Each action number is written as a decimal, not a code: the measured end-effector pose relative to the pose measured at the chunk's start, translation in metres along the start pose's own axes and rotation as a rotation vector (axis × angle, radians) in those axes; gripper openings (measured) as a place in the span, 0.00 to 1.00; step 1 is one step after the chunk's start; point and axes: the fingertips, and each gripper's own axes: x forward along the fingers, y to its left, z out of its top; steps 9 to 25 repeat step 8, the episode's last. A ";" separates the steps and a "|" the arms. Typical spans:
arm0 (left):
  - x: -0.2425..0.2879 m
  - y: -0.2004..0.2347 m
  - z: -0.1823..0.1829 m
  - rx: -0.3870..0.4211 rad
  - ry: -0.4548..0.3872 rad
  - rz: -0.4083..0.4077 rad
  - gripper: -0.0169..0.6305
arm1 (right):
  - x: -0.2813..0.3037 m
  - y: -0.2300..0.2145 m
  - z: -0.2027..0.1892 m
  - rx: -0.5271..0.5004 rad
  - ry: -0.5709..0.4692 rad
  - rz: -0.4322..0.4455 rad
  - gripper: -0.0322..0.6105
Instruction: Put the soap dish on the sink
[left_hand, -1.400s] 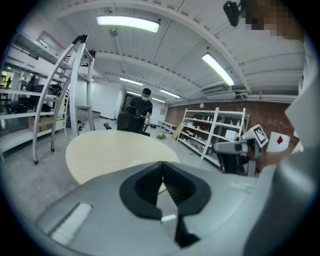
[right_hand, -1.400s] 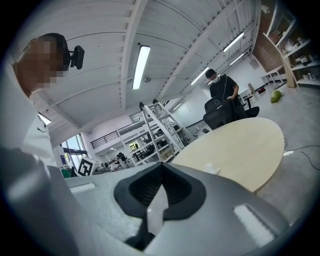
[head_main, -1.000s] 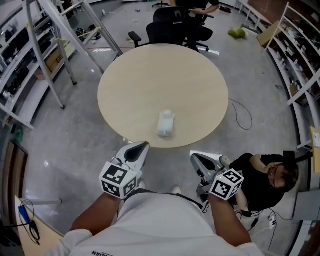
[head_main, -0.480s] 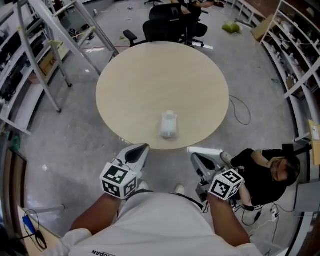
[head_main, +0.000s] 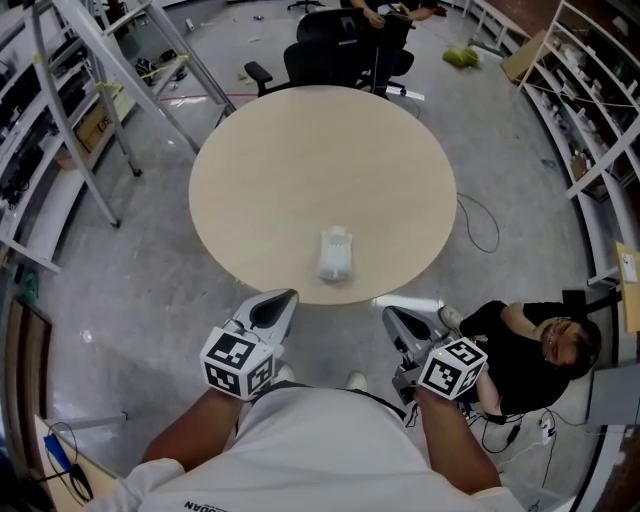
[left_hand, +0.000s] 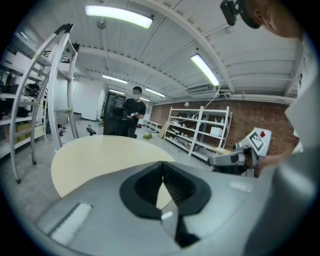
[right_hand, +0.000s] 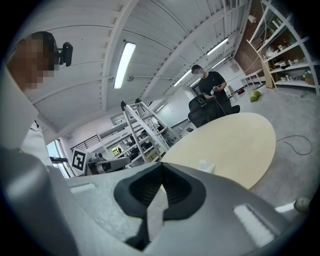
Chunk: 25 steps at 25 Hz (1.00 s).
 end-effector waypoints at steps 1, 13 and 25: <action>0.001 0.000 0.000 0.000 -0.001 0.000 0.04 | 0.000 -0.002 0.000 0.002 -0.001 -0.002 0.05; 0.003 -0.002 0.000 0.000 -0.003 -0.002 0.04 | -0.003 -0.005 0.004 0.010 -0.016 -0.009 0.05; 0.003 -0.002 0.000 0.000 -0.003 -0.002 0.04 | -0.003 -0.005 0.004 0.010 -0.016 -0.009 0.05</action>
